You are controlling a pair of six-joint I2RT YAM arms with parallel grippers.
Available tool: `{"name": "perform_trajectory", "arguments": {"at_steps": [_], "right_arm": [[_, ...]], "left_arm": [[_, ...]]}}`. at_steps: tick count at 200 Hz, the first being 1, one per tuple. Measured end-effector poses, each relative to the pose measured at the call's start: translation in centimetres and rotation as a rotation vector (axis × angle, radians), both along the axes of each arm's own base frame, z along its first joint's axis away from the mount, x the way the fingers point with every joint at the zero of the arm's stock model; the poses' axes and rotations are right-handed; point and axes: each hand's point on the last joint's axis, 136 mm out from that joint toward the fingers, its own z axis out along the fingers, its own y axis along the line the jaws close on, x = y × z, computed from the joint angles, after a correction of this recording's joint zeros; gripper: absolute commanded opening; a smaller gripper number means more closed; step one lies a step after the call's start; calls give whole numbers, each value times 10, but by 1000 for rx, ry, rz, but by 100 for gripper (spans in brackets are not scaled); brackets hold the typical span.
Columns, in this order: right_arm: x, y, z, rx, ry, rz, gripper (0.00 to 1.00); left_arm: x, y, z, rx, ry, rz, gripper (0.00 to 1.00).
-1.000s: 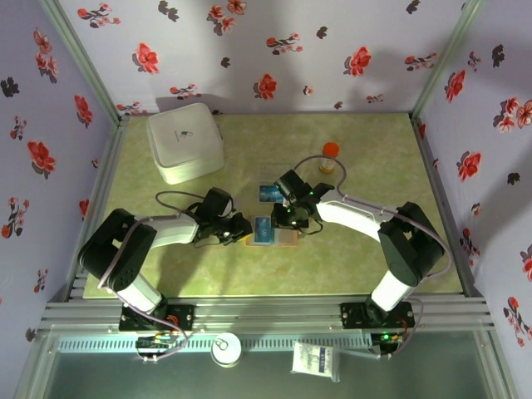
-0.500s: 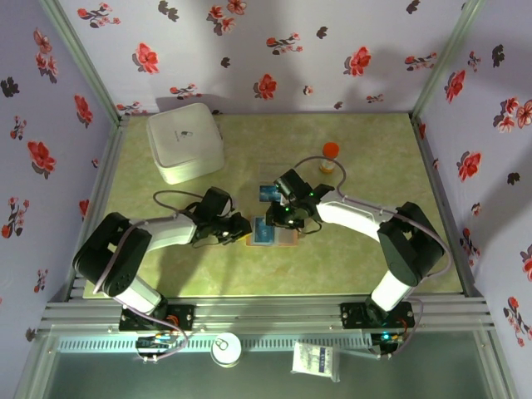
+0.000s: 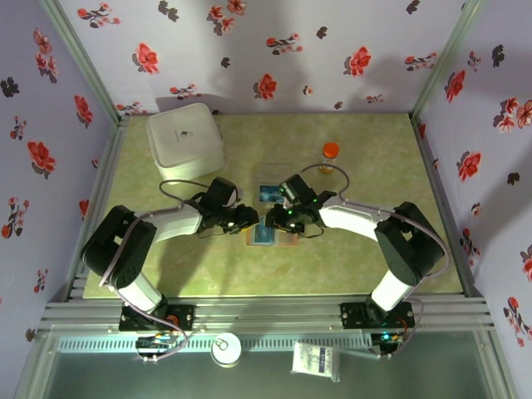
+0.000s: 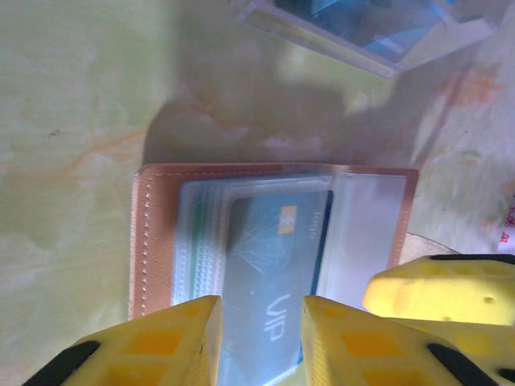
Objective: Take the credit cards out of the card holder
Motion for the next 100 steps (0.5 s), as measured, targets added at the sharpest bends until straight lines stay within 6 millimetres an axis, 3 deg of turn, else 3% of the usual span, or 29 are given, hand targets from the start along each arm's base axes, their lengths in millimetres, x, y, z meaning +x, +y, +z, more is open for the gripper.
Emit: {"name": "perform_trajectory", "arguments": {"at_steps": [28, 100], "right_arm": [[0, 2, 0, 16, 3, -1, 34], [5, 11, -7, 60, 26, -5, 31]], "left_arm": [[-5, 4, -12, 34, 33, -5, 29], [-6, 6, -15, 55, 34, -16, 24]]}}
